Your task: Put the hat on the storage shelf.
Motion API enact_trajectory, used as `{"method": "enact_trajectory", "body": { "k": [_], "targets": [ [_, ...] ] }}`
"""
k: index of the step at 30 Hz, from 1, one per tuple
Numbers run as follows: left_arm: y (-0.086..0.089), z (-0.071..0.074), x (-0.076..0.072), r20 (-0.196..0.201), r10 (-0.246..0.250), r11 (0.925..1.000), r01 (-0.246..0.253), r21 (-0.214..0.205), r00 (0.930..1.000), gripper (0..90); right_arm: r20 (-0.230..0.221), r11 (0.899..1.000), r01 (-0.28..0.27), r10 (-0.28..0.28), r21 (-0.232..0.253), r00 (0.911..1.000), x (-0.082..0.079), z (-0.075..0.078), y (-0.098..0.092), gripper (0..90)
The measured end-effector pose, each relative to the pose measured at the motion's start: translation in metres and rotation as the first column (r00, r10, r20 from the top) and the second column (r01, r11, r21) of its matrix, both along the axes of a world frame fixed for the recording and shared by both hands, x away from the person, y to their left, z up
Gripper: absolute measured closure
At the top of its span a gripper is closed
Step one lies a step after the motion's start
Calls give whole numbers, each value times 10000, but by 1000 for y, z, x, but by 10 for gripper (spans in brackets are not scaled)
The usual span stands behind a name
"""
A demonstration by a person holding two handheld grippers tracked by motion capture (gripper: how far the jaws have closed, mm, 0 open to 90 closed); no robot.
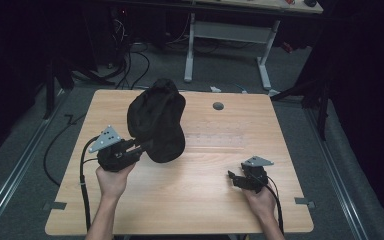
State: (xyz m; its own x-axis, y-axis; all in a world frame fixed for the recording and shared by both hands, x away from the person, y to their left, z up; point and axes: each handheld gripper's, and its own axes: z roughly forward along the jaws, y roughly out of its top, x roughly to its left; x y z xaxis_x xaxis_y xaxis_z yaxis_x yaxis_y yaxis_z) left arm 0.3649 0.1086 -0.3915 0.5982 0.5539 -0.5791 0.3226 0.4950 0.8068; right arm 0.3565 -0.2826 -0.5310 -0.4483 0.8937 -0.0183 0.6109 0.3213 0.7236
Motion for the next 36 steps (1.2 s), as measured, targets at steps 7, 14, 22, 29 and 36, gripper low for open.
{"method": "enact_trajectory", "body": {
  "k": [7,14,22,29,36],
  "targets": [
    [-6,9,15,275,646,9972,-655,360,9975,708,-8,10000,8,-8,-8,10000,0,0,0,348],
    [-13,12,32,308,935,9935,-953,618,9951,708,-1,10000,17,-17,-14,10000,0,0,0,348],
    [-31,4,49,290,1428,9813,-1453,1265,9893,708,-5,10000,27,-27,-7,10000,0,0,0,348],
    [-41,-4,59,340,1599,9744,-1633,1547,9865,708,3,10000,26,-26,-19,10000,0,0,0,348],
    [-47,-12,63,448,1653,9672,-1708,1878,9852,707,1,10000,17,-17,-16,10000,0,0,0,348]
  ]
}}
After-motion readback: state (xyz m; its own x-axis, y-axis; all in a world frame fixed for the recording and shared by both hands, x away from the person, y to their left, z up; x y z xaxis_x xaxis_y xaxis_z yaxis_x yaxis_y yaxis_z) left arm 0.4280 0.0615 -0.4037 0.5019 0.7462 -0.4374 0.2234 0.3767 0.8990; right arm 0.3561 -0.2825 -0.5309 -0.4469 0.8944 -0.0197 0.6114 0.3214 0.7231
